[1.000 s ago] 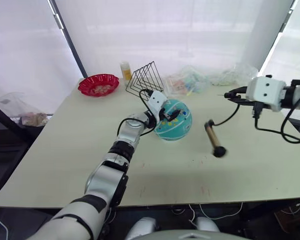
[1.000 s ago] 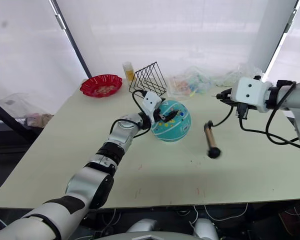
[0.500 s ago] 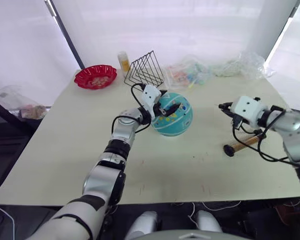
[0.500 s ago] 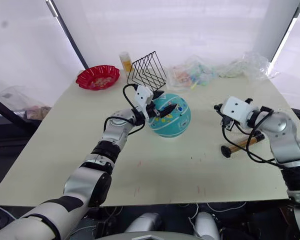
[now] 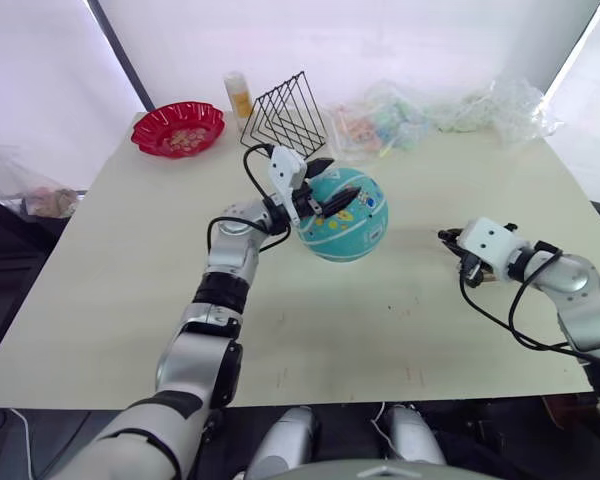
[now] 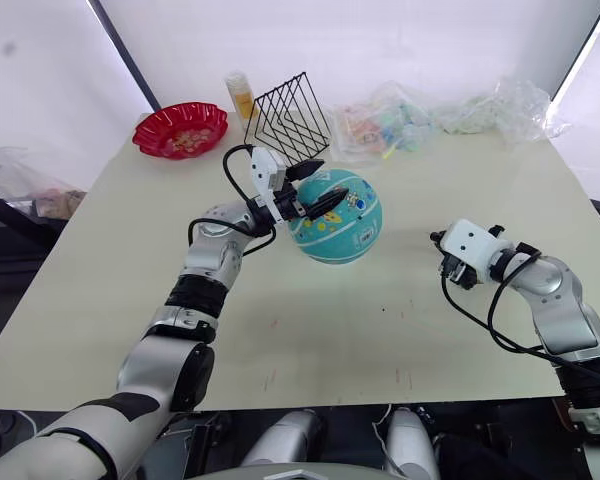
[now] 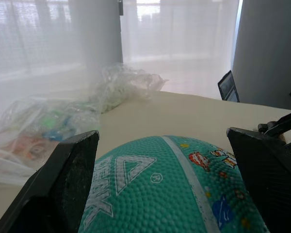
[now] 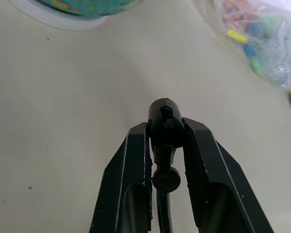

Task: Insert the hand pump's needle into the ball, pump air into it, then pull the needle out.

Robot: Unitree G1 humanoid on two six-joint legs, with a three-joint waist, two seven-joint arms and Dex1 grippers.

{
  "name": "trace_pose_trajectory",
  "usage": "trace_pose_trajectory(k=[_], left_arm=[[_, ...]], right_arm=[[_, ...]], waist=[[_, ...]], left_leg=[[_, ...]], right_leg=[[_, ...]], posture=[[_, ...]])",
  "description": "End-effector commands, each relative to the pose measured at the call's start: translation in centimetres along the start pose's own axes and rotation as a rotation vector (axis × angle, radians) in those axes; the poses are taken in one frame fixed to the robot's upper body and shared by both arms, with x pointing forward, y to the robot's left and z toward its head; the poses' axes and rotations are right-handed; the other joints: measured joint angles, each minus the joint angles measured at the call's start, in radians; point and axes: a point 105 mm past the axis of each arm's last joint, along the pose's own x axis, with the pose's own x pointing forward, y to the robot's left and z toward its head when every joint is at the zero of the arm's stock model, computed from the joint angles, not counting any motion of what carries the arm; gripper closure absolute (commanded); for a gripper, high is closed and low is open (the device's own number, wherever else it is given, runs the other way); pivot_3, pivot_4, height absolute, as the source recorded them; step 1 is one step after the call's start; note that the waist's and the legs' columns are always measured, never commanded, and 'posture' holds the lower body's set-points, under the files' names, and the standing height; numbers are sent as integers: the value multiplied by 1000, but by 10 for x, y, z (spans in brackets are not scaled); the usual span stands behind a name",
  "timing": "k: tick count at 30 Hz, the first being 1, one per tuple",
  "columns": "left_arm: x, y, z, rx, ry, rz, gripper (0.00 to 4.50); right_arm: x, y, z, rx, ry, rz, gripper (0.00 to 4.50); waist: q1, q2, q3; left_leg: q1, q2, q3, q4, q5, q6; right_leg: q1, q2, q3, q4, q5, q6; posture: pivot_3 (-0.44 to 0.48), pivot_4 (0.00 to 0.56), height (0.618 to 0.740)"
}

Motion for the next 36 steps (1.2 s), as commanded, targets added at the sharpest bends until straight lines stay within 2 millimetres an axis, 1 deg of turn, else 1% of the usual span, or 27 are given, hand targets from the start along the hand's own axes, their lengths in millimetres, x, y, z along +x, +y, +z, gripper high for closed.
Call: trace_pose_trajectory(k=[1,4,8,10,13,16,18,22,24,25,26,27,28,30,31,34,36], left_arm=[[-18,-3,41,70,-76,-76,0],[-34,-7,47,78,-51,-111,0],[-59,-10,50,86,5,-149,0],[-82,-23,46,62,75,-232,0],[-119,-41,37,11,185,-311,0],[-141,-52,30,-17,254,-335,0],[-153,-56,23,-7,308,-329,0],[-173,-61,15,-38,324,-248,0],[-181,-64,10,-28,339,-220,0],[-184,-65,9,-29,338,-208,0],[-188,-66,8,-36,333,-191,0],[-190,-67,7,-42,328,-180,0],[-192,-67,7,-45,325,-174,0],[-195,-71,6,-42,321,-167,0],[-195,-72,7,-39,310,-167,0],[-191,-75,17,-34,242,-180,0],[-191,-76,18,-24,239,-190,0]], right_arm=[[-2,-2,3,0,-43,-55,4140],[1,2,-1,12,-43,-64,4140],[6,4,-6,33,-45,-81,4140],[9,12,-12,46,-37,-68,4140],[10,10,-19,50,-36,-112,4140],[10,4,-22,52,-43,-160,4140],[10,1,-25,64,-44,-181,4140],[12,1,-28,108,-50,-204,4140],[12,0,-29,130,-53,-220,3071],[12,0,-29,137,-56,-218,2803],[12,-1,-28,144,-64,-218,2086],[11,-2,-27,149,-71,-218,1892],[11,-2,-27,153,-75,-218,1355],[7,-6,-22,167,-101,-211,480],[4,-7,-17,177,-135,-200,67],[-14,-6,4,268,-264,-136,23],[-28,-2,8,302,-294,-100,23]], waist=[[-9,-3,4],[-23,-2,6],[-23,-2,6],[-27,0,7],[-33,3,10],[-21,5,11],[-19,5,11],[-25,7,12],[-27,7,12],[-27,7,13],[-26,7,13],[-26,7,13],[-26,7,13],[-26,7,13],[-26,7,13],[-21,8,13],[-23,8,13]], left_leg=[[-1,0,0,0,0,0],[-3,-1,-1,-1,0,0],[-2,-1,-1,-1,0,0],[-1,0,-1,-1,0,0],[1,2,2,-3,0,0],[2,2,2,-3,0,0],[1,2,2,-2,0,0],[2,2,4,-3,0,0],[3,3,5,-3,0,0],[3,4,5,-3,0,0],[3,4,5,-3,0,0],[3,4,6,-3,0,0],[3,4,6,-3,0,0],[4,4,7,-3,0,0],[4,4,7,-3,0,0],[4,4,7,-3,0,0],[4,5,6,-3,0,0]], right_leg=[[-2,0,0,0,0,0],[-4,-1,0,-2,0,0],[-4,-1,0,-1,1,-1],[-4,1,0,0,2,-3],[-4,2,3,0,2,-4],[-3,2,4,0,2,-4],[-3,2,4,1,3,-4],[-3,3,5,1,3,-5],[-4,3,6,1,3,-5],[-4,4,6,1,3,-5],[-4,4,6,1,3,-5],[-4,4,6,1,4,-6],[-4,4,7,1,4,-6],[-3,4,7,1,4,-6],[-3,4,7,1,4,-6],[-3,4,7,1,4,-6],[-3,4,7,1,4,-6]], posture=[[0,150,740],[0,150,740],[0,150,740],[0,150,740],[0,150,740],[0,150,740],[0,150,740],[0,150,740],[0,150,740],[0,150,740],[0,150,740],[0,150,740],[0,150,740],[0,150,740],[0,150,740],[0,150,740],[0,150,740]])
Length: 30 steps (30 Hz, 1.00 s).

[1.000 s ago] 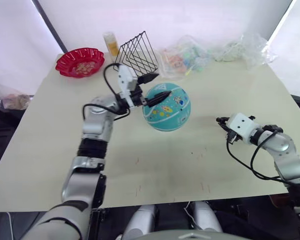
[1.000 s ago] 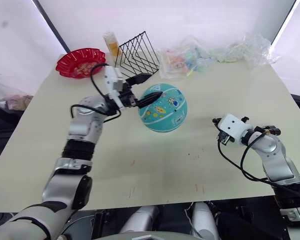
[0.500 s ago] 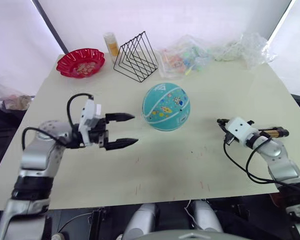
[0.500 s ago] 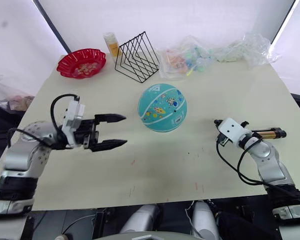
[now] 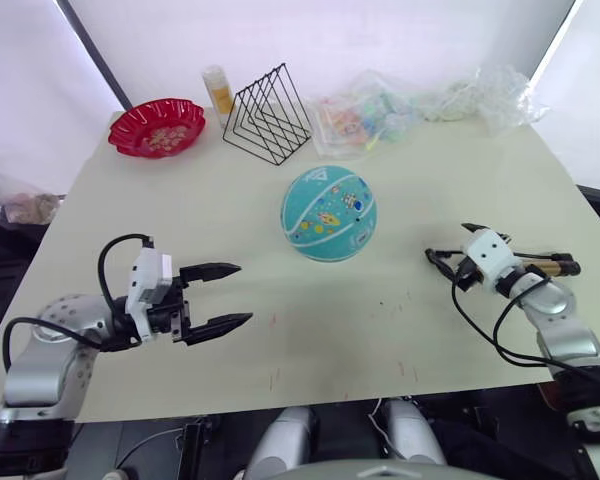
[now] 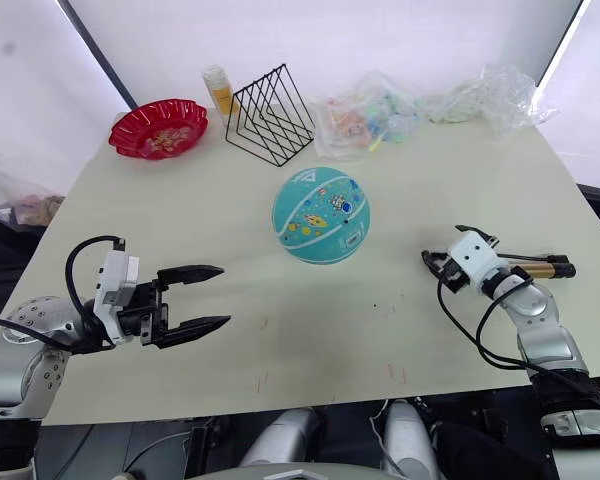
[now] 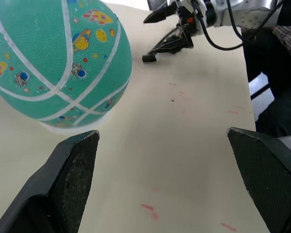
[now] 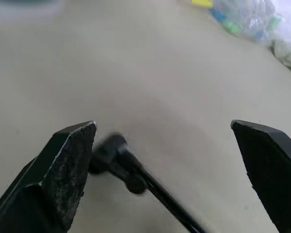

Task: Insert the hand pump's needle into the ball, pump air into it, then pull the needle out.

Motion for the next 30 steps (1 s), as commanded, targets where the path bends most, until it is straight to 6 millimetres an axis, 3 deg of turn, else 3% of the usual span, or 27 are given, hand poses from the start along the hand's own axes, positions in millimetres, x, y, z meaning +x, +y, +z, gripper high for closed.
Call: trace_pose_trajectory(k=[1,5,12,18,25,30], left_arm=[[-3,-3,13,64,-33,-8,0],[-9,-2,1,48,-3,25,0],[-17,2,-25,21,42,132,0],[-46,-6,-77,-81,141,379,0],[-67,-16,-110,-96,259,513,0],[-70,-21,-117,-120,272,552,0]], right_arm=[[-26,-1,24,56,-93,51,23],[-51,15,32,157,-100,160,23],[-80,24,4,229,-29,124,23],[-115,40,-45,337,83,49,23],[-133,42,-70,363,152,23,23],[-136,41,-69,373,127,28,23]], waist=[[-2,0,0],[0,1,0],[-2,0,0],[0,1,-2],[1,0,-1],[3,0,-2]], left_leg=[[0,0,0,0,0,0],[0,0,0,0,0,0],[3,3,3,1,0,0],[4,6,4,1,1,-2],[6,6,7,1,2,-2],[9,9,7,1,2,-2]], right_leg=[[0,0,0,0,0,0],[0,0,0,0,0,0],[2,3,2,0,4,-2],[3,7,3,-1,7,-3],[3,7,6,0,9,-3],[6,9,6,2,10,-5]], posture=[[0,150,740],[0,150,740],[0,150,740],[0,150,740],[0,150,740],[0,150,740]])
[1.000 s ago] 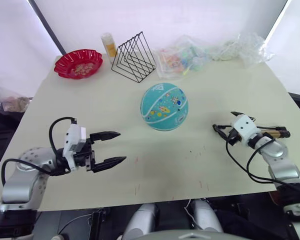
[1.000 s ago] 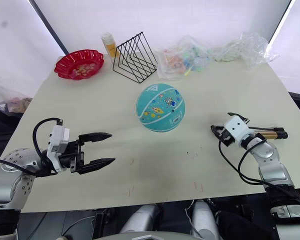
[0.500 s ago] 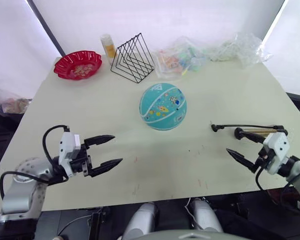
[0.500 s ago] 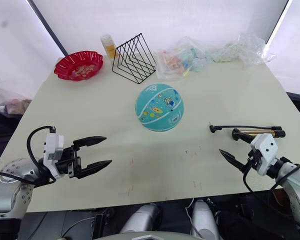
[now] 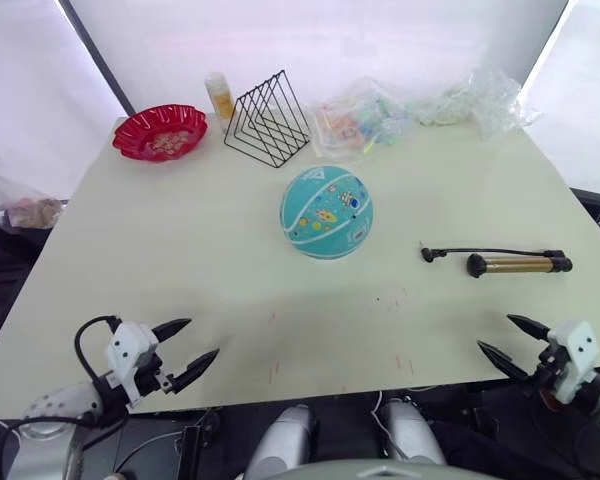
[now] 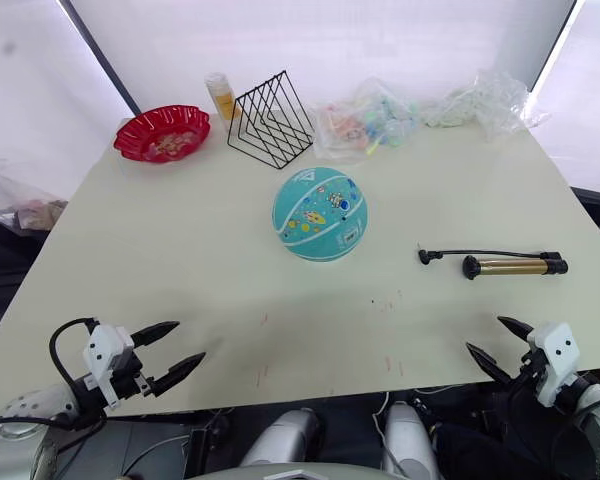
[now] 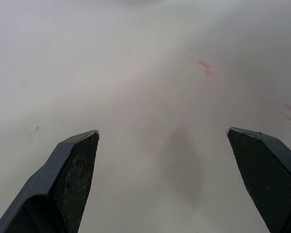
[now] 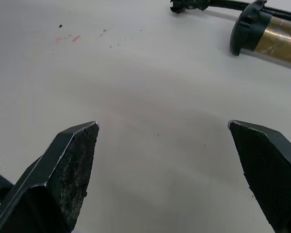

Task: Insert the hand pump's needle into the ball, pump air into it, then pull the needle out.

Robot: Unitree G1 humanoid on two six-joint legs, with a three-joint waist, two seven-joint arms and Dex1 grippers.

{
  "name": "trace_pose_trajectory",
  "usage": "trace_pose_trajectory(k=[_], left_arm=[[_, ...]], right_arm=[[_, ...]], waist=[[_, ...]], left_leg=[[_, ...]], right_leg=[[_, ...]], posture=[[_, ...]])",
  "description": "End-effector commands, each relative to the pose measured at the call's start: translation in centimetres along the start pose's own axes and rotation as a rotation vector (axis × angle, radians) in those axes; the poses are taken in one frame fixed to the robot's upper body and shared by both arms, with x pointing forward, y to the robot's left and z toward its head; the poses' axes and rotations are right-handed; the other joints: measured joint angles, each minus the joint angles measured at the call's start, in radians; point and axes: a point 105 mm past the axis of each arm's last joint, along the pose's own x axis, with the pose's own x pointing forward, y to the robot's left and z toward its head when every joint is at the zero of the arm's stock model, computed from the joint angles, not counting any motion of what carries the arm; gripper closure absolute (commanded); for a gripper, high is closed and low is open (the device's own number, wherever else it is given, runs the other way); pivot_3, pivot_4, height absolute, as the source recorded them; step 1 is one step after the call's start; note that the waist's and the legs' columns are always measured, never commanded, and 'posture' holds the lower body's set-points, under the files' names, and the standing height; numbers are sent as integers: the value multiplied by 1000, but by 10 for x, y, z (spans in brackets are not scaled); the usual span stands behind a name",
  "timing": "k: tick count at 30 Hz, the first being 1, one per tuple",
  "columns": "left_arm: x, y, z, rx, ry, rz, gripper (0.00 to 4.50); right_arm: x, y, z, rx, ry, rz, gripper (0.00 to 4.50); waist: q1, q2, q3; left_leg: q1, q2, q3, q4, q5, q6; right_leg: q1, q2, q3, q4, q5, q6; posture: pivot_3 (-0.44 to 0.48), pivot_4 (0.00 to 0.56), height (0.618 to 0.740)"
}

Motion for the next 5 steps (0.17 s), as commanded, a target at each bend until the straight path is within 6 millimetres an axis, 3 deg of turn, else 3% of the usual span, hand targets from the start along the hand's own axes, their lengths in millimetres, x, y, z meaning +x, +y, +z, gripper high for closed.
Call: trace_pose_trajectory(k=[1,5], left_arm=[[-6,3,-1,18,8,52,0],[-6,1,-1,33,2,53,0]], right_arm=[[-7,-8,13,-29,-54,-18,23],[-8,-7,13,-31,-53,-6,23]], waist=[[-1,0,0],[-3,0,0]], left_leg=[[0,0,0,0,0,0],[2,3,3,0,0,0]], right_leg=[[0,0,0,0,0,0],[0,2,2,1,0,0]], posture=[[0,150,740],[0,150,740]])
